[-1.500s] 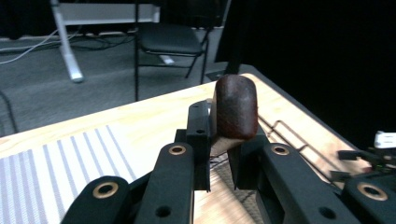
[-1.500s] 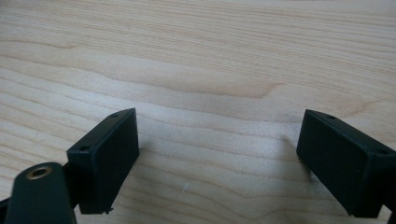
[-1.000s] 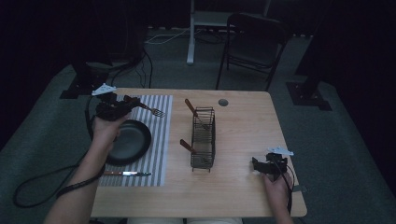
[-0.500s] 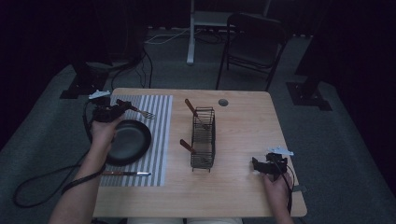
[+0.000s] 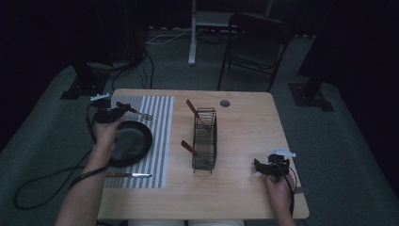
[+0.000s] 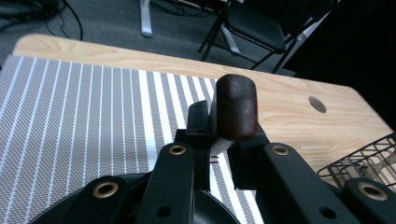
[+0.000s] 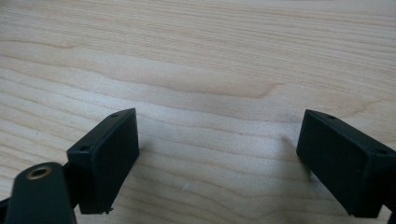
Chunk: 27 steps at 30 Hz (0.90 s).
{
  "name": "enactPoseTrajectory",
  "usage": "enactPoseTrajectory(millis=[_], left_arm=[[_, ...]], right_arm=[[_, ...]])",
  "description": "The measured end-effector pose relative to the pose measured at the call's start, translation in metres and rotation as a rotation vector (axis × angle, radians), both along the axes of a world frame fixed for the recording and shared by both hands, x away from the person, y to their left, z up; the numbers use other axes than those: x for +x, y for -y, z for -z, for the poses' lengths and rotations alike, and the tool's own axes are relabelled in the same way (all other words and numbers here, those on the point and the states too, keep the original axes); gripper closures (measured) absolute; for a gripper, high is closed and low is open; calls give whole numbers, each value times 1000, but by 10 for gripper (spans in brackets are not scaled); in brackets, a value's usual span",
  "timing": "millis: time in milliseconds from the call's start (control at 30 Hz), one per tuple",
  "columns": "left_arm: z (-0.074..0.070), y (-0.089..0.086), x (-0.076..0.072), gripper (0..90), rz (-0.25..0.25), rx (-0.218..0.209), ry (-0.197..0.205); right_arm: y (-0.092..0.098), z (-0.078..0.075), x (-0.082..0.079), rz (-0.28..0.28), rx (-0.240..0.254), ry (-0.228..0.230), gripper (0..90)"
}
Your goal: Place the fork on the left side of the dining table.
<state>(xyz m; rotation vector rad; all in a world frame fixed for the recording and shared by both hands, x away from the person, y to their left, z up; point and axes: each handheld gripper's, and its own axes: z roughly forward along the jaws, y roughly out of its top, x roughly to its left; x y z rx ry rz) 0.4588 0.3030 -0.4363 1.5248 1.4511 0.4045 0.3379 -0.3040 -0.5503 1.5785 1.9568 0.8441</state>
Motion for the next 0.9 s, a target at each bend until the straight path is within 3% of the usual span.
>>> enactPoseTrajectory(millis=[233, 433, 700, 733, 900], left_arm=[[3, -1, 9, 802, -9, 10, -19], [15, -7, 19, 802, -28, -57, -63], [21, -11, 21, 802, -35, -85, -70], [25, -16, 25, 793, -68, -114, -96], [28, -19, 27, 754, -103, -81, -115]], right_arm=[[0, 0, 0, 0, 0, 0, 126], [0, 0, 0, 0, 0, 0, 126], [0, 0, 0, 0, 0, 0, 126], [0, 0, 0, 0, 0, 0, 126], [0, 0, 0, 0, 0, 0, 126]])
